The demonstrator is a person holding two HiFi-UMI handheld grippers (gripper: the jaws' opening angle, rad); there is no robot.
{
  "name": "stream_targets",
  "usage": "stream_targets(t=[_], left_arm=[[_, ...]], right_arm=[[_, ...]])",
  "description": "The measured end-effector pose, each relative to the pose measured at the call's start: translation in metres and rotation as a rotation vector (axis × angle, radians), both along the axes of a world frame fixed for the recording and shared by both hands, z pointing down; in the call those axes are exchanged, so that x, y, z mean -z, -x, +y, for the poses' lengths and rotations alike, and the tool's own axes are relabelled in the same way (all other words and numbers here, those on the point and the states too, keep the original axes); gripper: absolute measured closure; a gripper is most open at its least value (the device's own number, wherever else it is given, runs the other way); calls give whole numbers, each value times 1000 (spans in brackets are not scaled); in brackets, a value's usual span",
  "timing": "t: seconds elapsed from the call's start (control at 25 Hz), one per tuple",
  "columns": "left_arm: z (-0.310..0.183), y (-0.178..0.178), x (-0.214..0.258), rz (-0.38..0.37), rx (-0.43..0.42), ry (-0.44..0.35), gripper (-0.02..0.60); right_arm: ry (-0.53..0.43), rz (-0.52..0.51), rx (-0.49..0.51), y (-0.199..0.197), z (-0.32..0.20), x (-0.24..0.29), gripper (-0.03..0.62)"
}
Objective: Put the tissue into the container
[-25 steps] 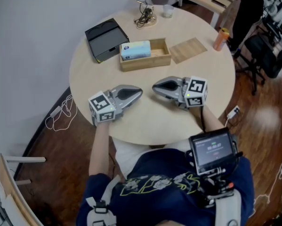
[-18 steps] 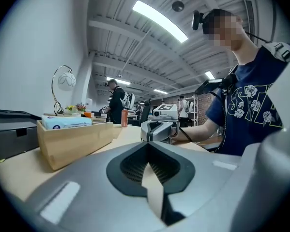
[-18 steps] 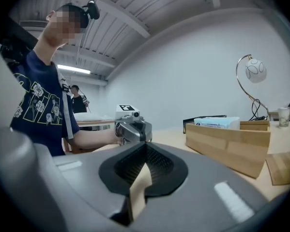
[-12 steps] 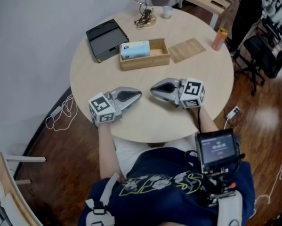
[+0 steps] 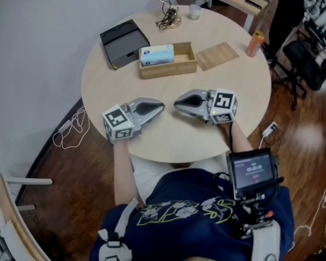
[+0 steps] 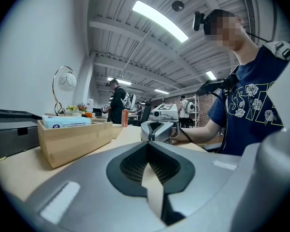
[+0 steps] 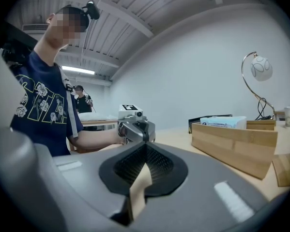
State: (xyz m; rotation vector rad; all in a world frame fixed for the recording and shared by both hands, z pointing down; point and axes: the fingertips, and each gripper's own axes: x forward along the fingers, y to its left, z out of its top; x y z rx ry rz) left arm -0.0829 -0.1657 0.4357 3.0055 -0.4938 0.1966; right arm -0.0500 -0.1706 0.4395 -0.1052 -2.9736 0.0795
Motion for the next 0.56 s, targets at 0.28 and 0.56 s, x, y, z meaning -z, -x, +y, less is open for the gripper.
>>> stream_targets(t=[0.28,0.56], left_arm=[[-1,-1,1,4,9,3,578],[-2,-1,1,2,3,2,578]], right_arm=[[0,9,-91,-6,-16,-1,594],[2,6,-95,-6,-18,-2,594]])
